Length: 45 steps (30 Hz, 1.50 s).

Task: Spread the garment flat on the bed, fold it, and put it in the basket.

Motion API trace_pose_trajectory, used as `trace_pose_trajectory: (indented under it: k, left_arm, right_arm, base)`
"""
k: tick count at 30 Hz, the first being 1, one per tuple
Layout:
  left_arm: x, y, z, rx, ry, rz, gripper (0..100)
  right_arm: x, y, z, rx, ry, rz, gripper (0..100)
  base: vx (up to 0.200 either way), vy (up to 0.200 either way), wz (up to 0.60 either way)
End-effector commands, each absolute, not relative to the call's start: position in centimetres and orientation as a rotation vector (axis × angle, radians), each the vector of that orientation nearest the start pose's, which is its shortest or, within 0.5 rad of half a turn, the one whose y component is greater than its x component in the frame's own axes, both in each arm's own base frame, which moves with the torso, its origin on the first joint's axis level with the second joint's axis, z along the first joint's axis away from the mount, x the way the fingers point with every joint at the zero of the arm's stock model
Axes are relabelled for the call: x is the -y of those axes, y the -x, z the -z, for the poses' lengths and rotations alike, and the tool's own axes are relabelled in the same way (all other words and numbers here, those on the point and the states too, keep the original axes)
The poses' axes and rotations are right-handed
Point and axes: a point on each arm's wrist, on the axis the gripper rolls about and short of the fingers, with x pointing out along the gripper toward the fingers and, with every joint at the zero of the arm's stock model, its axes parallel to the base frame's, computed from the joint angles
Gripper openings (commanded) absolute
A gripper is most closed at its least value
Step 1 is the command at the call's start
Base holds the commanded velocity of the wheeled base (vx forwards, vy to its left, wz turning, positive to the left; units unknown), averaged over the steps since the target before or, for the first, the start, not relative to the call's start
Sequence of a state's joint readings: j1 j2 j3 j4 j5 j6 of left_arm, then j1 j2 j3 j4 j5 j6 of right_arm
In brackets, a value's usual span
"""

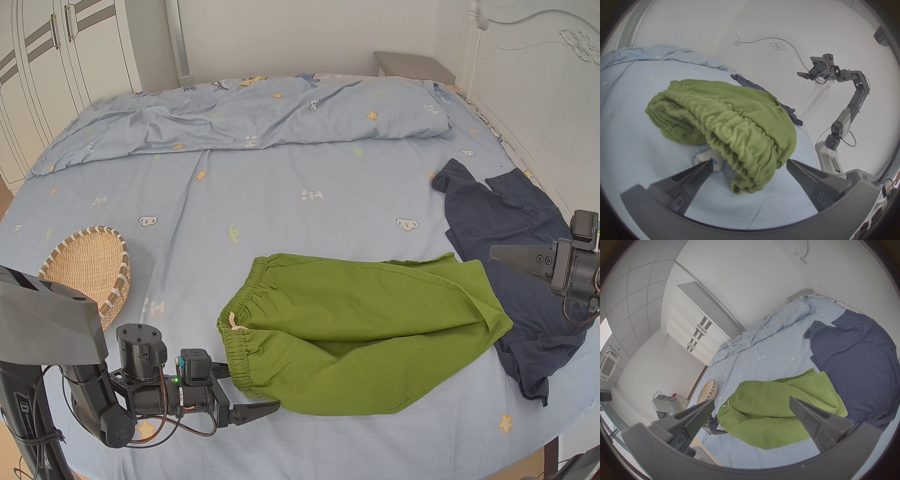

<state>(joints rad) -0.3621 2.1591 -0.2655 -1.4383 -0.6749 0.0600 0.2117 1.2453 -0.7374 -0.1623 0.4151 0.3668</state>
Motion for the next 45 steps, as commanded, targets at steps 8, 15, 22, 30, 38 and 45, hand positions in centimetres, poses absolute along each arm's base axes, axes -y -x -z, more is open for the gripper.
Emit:
trace_pose_trajectory:
  k: [8, 15, 22, 30, 38, 45]
  left_arm:
    - [11.4, -24.8, -1.6, -0.478, 0.091, 1.039, 0]
    - [10.7, -23.8, -2.3, -0.556, 0.269, 1.01, 0]
    - [6.1, -21.2, -6.5, -0.667, 0.623, 1.166, 0]
    - [2.5, -19.2, -5.0, -0.787, 0.795, 1.148, 0]
    - [1.7, -17.2, -5.8, -0.867, 0.884, 1.029, 0]
    - [1.7, -15.3, -6.1, -0.845, 0.742, 0.837, 0]
  right_arm:
    - [-4.8, -18.3, -23.1, -0.462, -0.387, -0.548, 100]
    - [-4.8, -18.4, -23.0, -0.466, -0.388, -0.546, 100]
    - [-4.8, -18.5, -23.1, -0.478, -0.399, -0.581, 100]
    - [-4.9, -18.4, -23.1, -0.512, -0.407, -0.605, 100]
    - [-5.1, -18.8, -22.8, -0.604, -0.413, -0.592, 100]
    - [-5.4, -19.7, -21.3, -0.673, -0.421, -0.591, 100]
  base:
    - [0.0, 0.0, 0.0]
    - [0.0, 0.0, 0.0]
    - [0.0, 0.0, 0.0]
    - [0.0, 0.0, 0.0]
    - [0.0, 0.0, 0.0]
    - [0.0, 0.0, 0.0]
